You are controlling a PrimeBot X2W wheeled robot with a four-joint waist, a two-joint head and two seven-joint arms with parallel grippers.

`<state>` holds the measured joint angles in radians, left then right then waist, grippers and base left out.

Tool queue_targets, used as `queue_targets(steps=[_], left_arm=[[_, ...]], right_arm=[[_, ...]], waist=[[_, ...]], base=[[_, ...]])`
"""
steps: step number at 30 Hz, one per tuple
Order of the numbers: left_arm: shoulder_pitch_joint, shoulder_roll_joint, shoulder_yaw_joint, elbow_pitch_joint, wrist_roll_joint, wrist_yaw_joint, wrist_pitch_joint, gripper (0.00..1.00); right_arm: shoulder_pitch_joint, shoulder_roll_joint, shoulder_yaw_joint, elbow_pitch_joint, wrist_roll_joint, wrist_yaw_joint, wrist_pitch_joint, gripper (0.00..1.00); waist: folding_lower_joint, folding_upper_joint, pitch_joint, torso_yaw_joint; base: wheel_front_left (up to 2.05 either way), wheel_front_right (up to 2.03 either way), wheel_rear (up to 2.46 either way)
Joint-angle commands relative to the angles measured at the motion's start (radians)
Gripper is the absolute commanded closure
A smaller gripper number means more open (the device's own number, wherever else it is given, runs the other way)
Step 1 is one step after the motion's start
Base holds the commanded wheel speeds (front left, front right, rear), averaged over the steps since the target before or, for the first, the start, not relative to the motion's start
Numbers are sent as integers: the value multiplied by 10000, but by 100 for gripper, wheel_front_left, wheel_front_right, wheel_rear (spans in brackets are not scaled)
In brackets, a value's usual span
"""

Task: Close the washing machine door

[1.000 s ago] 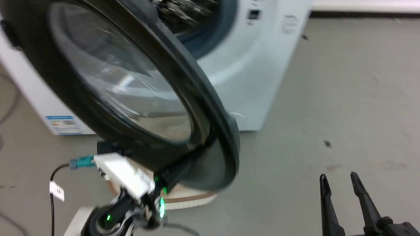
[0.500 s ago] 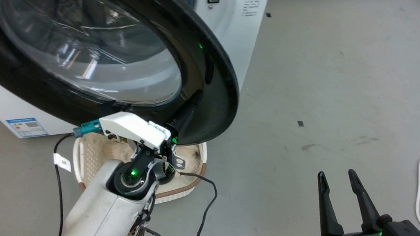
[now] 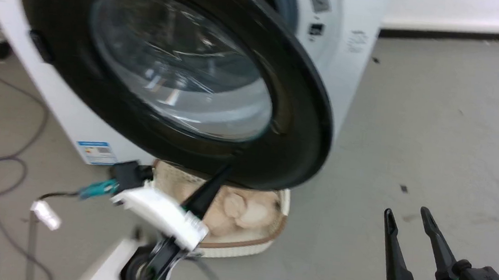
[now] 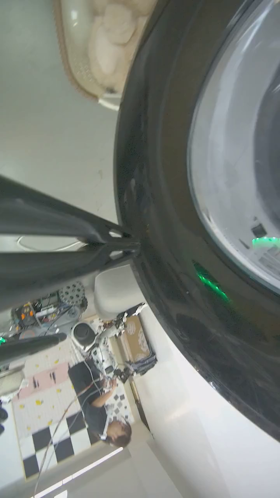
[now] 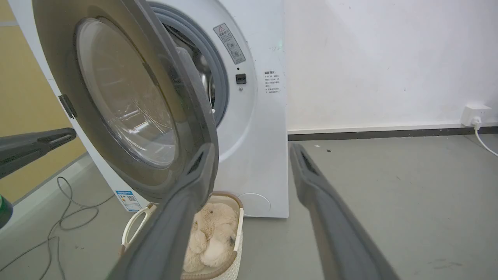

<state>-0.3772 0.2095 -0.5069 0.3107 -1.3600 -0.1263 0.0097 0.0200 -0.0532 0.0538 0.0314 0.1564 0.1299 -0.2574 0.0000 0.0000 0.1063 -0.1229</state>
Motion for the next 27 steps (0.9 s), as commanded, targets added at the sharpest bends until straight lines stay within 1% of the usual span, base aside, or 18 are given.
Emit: queue_targets(steps=[1, 4, 5, 6, 8, 10, 11, 13, 14, 15, 17, 19, 27], left_arm=[[281, 405, -173, -171, 667, -41, -448, 100], [596, 1202, -514, -402, 2418, -35, -1725, 100], [672, 1450, -594, -448, 3029, 29, -2083, 100], [735, 1677, -633, -514, 3673, 175, -2348, 100], [917, 1955, -492, -743, 4827, 579, -2632, 100], [1220, 1979, 17, -1176, 5765, 1052, -2699, 100], [1432, 1875, 458, -1519, 6196, 1257, -2704, 100], [1997, 1581, 1272, -2176, 6968, 1533, -2709, 100], [2299, 1434, 1641, -2457, 7354, 1646, -2710, 49], [2591, 1283, 1962, -2688, 7702, 1708, -2710, 0], [3151, 946, 2470, -2994, 8238, 1724, -2711, 0], [3627, 710, 2727, -3054, 8696, 1621, -2712, 0], [4394, 272, 2765, -2523, 9708, 1212, -2713, 0]], right_arm=[[152, 29, -5, -26, -64, 8, -44, 0], [228, 29, 11, -46, -111, 8, -44, 0], [260, 29, 13, -50, -119, 8, -44, 0], [294, 29, 13, -58, -123, 8, -44, 0], [359, 23, 13, -78, -120, 8, -44, 0], [431, 14, 34, -90, -122, 8, -44, 0], [465, 12, 39, -104, -123, 8, -44, 0], [515, 12, 49, -130, -122, 8, -44, 0], [530, 12, 73, -139, -118, 8, -44, 0], [539, 7, 90, -143, -111, 8, -44, 0], [559, -1, 120, -142, -100, 8, -44, 0], [592, 0, 147, -144, -94, 8, -44, 0], [677, -38, 233, -91, -34, 8, -44, 0]], waist=[[0, 0, -411, 530], [0, 0, -629, 893], [0, 0, -707, 1011], [0, 0, -771, 1124], [0, 0, -894, 1349], [0, 0, -1001, 1552], [0, 0, -1036, 1647], [0, 0, -1075, 1800], [0, 0, -1092, 1861], [0, 0, -1104, 1919], [0, 0, -1136, 2027], [0, 0, -1164, 2111], [0, 0, -1216, 2311]], base=[[0, 0, 0], [0, 0, 0], [0, 0, 0], [0, 0, 0], [0, 0, 0], [0, 0, 0], [0, 0, 0], [0, 0, 0], [0, 0, 0], [0, 0, 0], [0, 0, 0], [0, 0, 0], [0, 0, 0]])
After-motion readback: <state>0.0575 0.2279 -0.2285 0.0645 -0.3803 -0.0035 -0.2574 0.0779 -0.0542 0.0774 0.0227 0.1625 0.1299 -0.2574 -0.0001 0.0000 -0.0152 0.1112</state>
